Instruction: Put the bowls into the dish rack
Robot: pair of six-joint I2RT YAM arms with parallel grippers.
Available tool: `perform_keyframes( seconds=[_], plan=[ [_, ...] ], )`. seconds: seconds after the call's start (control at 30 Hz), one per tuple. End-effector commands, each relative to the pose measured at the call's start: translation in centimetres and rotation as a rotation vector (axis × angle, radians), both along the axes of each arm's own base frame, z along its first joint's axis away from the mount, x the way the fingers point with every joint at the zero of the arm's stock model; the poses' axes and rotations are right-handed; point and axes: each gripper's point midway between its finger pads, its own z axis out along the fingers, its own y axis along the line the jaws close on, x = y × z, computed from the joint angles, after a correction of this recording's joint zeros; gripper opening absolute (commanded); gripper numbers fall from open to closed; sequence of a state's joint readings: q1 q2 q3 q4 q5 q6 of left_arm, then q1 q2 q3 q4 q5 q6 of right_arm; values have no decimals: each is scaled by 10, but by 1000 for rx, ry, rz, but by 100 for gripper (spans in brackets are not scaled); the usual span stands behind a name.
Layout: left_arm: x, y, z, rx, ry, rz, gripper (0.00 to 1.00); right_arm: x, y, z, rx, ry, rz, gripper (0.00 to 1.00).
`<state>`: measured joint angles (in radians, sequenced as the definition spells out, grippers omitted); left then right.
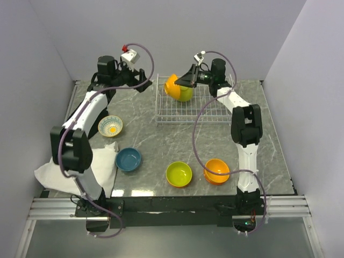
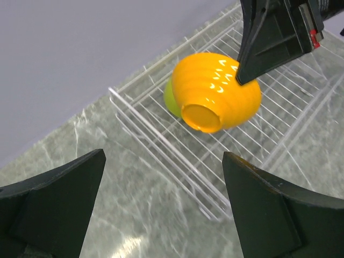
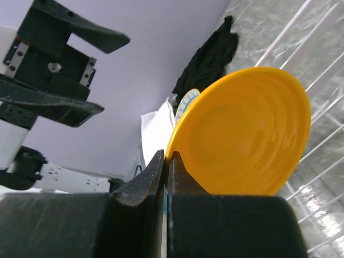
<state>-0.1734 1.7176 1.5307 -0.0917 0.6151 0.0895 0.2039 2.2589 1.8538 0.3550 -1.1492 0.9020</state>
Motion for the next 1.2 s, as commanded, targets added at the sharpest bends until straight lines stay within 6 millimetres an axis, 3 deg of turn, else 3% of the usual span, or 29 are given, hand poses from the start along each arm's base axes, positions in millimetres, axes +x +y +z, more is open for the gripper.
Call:
perform_keyframes(
  seconds=[0.0, 0.17, 0.57, 0.9, 1.03, 1.17],
  plan=[
    [29, -25, 33, -35, -102, -63, 98, 1, -6, 74, 95, -220, 47, 0],
    [47, -44, 6, -18, -53, -91, 98, 19, -8, 56, 99, -181, 14, 0],
    [90, -62, -17, 27, -94, -39, 98, 47, -26, 12, 82, -92, -35, 0],
    [102, -69, -44, 50, -74, -38, 99, 57, -30, -9, 72, -60, -58, 0],
    [106, -80, -60, 66, -61, -46, 99, 61, -31, -23, 68, -32, -67, 0],
    [110, -92, -63, 66, -78, -51, 99, 61, -32, -27, 67, -21, -67, 0]
  ],
)
